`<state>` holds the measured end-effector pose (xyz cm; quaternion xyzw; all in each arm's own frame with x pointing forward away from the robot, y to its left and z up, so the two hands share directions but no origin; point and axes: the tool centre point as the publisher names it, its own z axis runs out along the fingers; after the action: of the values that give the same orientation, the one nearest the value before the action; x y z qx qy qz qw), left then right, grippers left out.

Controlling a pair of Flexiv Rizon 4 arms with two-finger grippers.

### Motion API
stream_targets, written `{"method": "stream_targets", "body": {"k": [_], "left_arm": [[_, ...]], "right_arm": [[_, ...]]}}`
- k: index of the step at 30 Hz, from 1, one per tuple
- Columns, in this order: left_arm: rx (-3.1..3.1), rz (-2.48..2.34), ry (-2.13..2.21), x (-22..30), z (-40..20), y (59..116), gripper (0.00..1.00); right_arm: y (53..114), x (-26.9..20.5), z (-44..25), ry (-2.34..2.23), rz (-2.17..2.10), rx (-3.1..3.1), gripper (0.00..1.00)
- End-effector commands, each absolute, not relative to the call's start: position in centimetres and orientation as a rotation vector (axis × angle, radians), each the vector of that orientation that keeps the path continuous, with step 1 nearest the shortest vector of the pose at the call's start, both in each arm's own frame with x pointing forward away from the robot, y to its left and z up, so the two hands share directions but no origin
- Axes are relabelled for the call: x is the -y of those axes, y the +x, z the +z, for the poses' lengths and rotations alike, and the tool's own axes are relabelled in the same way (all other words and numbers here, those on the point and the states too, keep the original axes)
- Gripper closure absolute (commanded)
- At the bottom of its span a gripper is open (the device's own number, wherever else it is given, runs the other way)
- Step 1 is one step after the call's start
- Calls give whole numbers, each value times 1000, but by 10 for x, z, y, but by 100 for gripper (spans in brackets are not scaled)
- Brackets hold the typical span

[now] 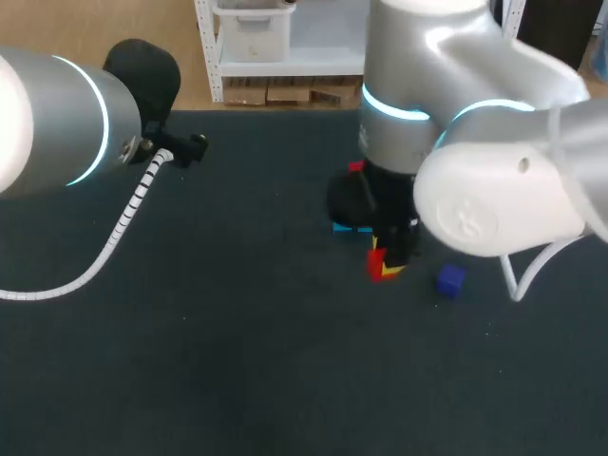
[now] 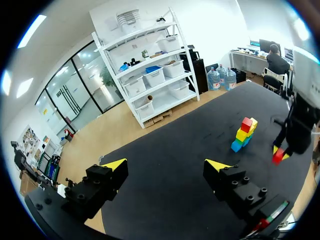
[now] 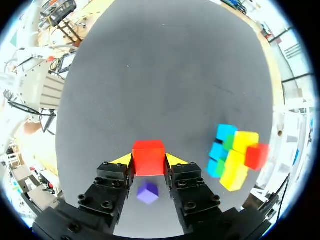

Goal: Place the blue cubes, place green cubes on the blue cubes, place the yellow cubes on the green cubes, then place the red cubes on the yellow cubes, and place purple cube on the red cubes.

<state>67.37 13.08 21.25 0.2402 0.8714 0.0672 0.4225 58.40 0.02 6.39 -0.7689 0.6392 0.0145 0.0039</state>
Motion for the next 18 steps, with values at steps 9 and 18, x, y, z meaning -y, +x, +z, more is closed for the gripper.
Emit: {"method": "stream_targets", "body": {"k": [9, 18], "left_arm": [[-2184, 164, 606, -132, 213, 675, 0], [-2184, 164, 606, -132, 213, 675, 0]], "right_arm": [[624, 16, 101, -2265, -104, -2071, 100], [670, 22, 116, -2135, -168, -2138, 100]]}}
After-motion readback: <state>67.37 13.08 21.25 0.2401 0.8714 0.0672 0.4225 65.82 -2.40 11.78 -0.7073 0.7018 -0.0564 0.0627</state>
